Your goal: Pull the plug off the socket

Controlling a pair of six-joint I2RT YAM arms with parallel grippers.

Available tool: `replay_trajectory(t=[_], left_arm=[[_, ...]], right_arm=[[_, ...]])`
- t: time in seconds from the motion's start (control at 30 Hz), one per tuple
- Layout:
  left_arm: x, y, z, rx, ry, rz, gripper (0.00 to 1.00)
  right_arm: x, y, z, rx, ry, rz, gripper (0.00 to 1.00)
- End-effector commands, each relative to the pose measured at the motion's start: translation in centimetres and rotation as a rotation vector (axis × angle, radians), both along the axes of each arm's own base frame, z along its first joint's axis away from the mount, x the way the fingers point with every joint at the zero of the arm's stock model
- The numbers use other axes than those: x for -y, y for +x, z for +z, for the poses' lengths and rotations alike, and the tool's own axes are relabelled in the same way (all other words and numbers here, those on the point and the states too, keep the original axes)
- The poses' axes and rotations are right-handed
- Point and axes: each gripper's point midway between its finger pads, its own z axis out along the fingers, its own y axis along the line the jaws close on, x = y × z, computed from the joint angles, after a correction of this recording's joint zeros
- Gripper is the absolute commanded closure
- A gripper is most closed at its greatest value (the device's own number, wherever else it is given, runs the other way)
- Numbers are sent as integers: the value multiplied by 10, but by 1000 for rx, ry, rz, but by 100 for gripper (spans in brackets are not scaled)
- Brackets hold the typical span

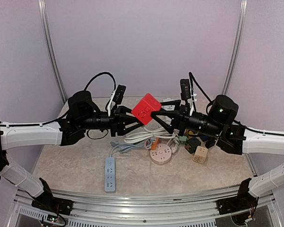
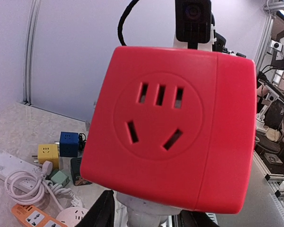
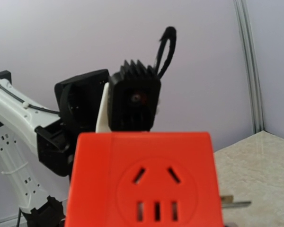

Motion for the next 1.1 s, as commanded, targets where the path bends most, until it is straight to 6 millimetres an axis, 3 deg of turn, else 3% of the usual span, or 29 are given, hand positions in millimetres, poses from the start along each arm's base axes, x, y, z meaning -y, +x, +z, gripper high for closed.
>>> replay_trajectory(t=[0.0,0.27,0.43,0.47,0.6,0.7,0.87,1.07], left_arm=[[6,-5,6,21,-10,-42,65],[5,-6,3,19,-5,-34,100],[-1,-2,-2,10,4,19,100],[-2,1,-4,5,12,43,100],[-11,24,-16,-13,77,200,100],[-24,46,-28,-21,141,355,100],[-41,67,-46,-15,240,532,100],[-52,74,-58,89,372,667,100]], right_arm=[[7,-10,52,90,137,34,100],[14,1,43,61,124,-39,100],[20,15,31,30,81,-134,99],[21,20,27,20,68,-159,92],[33,41,9,-31,10,-299,42],[46,56,-3,-59,-31,-414,19],[55,69,-17,-70,-116,-514,6],[41,74,-33,-109,-243,-490,3]])
